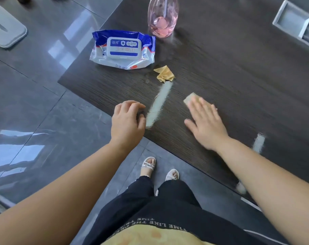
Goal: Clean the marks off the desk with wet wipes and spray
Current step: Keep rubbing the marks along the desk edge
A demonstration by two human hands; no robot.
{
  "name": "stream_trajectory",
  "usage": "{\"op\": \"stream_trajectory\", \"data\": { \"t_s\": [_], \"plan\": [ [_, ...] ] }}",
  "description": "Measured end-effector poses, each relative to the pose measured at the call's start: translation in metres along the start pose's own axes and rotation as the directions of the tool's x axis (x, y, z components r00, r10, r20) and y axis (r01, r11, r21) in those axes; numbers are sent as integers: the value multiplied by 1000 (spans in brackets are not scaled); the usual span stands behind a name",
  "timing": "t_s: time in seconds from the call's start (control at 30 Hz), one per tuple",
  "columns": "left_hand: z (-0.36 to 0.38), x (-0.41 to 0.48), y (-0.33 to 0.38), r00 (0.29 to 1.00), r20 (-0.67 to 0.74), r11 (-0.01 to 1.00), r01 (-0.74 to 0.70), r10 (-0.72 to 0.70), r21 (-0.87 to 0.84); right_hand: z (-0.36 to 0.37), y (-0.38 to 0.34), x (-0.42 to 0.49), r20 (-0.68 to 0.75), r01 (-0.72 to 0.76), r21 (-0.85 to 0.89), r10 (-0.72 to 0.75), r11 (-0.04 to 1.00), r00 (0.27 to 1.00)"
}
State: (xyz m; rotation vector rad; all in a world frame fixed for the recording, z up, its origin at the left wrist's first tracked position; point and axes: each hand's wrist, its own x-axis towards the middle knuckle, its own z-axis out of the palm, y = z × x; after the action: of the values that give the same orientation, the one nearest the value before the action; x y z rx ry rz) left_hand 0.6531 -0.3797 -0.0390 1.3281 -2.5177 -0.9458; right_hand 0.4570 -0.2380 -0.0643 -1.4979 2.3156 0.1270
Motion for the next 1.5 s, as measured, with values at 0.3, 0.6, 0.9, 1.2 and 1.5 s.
{"op": "stream_trajectory", "data": {
  "t_s": [0.3,0.6,0.9,1.2,1.5],
  "plan": [
    [30,7,47,992,71,994,-103,100,31,22,-14,-40,57,328,-52,-326,943,944],
    [50,41,93,988,149,978,-72,42,197,-41,67,69,29,-329,113,327,938,944],
    [56,58,116,965,235,937,30,-118,349,-65,126,106,33,-42,39,41,998,999],
    [59,62,125,962,203,930,104,-185,352,-70,48,156,75,369,-56,-365,928,928],
    [72,94,151,973,225,939,-39,-42,342,-93,79,209,-39,-68,21,69,997,997]
  ]
}}
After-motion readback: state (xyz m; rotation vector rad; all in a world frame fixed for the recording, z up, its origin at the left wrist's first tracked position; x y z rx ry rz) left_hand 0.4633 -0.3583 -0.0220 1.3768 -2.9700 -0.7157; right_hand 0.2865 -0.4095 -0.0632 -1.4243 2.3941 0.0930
